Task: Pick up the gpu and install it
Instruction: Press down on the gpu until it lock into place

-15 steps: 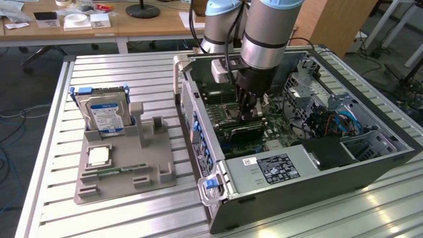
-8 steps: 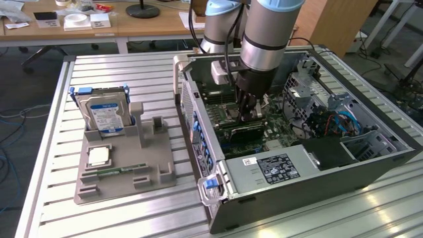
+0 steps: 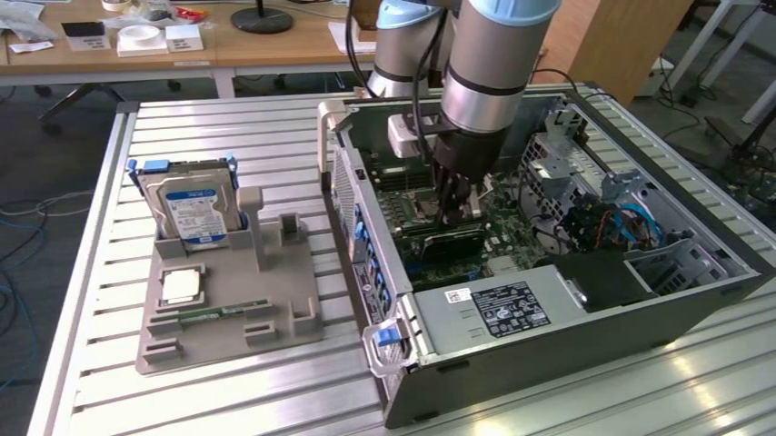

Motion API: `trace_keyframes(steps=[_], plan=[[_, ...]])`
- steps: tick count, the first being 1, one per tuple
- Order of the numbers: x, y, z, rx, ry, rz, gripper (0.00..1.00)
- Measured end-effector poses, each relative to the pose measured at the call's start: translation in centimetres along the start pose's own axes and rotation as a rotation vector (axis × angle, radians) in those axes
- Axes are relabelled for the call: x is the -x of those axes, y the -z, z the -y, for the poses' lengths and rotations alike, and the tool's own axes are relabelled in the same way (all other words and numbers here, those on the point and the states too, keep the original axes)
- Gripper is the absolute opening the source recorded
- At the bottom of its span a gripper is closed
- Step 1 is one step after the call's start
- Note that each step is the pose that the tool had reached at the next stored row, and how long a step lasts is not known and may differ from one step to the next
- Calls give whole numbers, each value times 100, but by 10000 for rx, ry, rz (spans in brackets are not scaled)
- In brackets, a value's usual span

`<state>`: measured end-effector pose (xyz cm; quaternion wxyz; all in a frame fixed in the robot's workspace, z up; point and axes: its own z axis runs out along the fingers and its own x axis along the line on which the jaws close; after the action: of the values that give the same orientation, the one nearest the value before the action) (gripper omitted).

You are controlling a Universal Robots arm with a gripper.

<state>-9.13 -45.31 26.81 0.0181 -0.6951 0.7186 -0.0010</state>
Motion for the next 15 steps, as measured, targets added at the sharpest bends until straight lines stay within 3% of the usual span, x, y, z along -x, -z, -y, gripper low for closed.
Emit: trace_keyframes(steps=[15], plan=[[-1,-53,-1,-1,0,-1,11]])
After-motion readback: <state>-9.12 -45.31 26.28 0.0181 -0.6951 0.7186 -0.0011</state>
